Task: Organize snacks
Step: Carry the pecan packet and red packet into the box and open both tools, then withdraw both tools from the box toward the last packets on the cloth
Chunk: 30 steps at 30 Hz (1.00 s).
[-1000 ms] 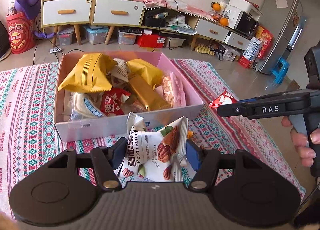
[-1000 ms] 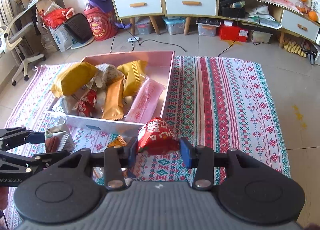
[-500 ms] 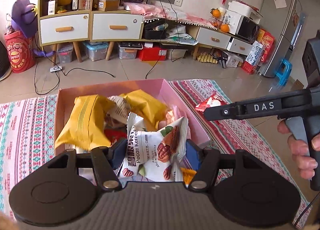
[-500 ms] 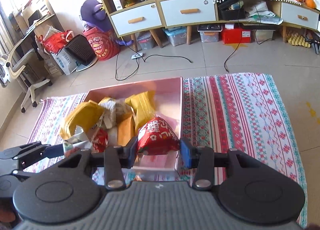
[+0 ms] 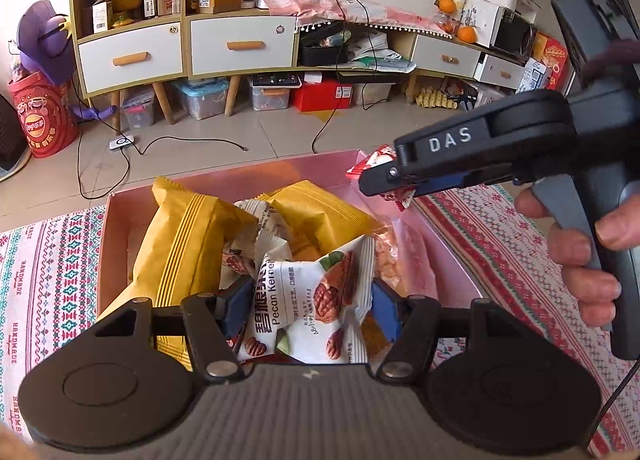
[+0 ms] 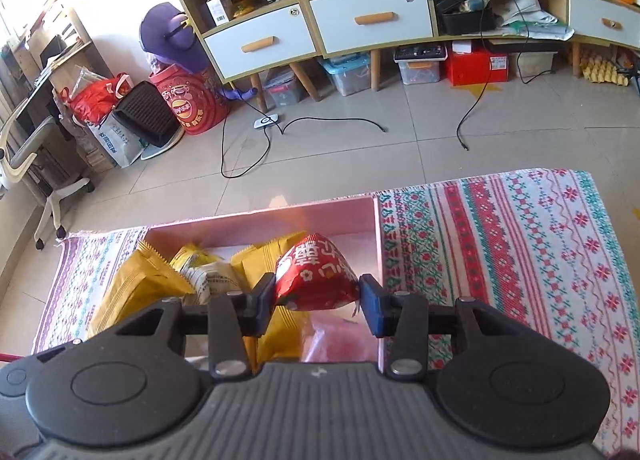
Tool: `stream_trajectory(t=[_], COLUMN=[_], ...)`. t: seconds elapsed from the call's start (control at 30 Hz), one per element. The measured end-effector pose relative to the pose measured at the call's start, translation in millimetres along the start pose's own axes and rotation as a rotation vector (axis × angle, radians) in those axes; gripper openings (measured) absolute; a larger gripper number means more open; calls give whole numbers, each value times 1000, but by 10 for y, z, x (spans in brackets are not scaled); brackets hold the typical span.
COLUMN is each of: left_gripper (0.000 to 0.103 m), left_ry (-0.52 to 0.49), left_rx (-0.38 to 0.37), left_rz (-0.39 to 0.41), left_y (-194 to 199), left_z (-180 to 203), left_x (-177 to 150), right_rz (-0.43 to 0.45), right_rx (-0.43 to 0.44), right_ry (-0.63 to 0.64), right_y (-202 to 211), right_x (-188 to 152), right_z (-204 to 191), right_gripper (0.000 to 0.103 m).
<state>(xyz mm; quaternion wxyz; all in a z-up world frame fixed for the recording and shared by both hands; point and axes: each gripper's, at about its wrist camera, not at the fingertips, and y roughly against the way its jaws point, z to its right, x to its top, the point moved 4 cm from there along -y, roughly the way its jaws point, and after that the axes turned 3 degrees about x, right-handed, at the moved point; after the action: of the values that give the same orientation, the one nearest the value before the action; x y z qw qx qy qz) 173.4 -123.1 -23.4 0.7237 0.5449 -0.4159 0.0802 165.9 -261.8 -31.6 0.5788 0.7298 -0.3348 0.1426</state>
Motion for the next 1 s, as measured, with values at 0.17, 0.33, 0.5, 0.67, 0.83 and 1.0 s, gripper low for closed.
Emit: stream_trajectory(t=[0.17, 0.33, 0.5, 0.67, 0.83, 1.0], left_gripper=[69, 76, 96, 100, 103, 103], left_ry=[-10, 2, -6, -27, -45, -33], left_rx=[12, -10, -41, -55, -55, -75], left_rz=[5, 12, 40, 36, 41, 20], left_y=[-48, -52, 29, 102, 205, 329], left_z=[-18, -33, 2, 98, 156, 165], left_x=[51, 76, 62, 69, 48, -64], right_rz=[4, 17, 30, 40, 58, 50], right_rx=[-12, -22, -12, -11, -22, -22], right_ry=[1, -10, -8, -7, 1, 3], right_y=[-74, -41, 68, 175, 334, 472], right_x=[36, 89, 100, 94, 56, -49], right_z=[-31, -34, -34, -48, -51, -29], right_gripper=[41, 53, 70, 79, 92, 96])
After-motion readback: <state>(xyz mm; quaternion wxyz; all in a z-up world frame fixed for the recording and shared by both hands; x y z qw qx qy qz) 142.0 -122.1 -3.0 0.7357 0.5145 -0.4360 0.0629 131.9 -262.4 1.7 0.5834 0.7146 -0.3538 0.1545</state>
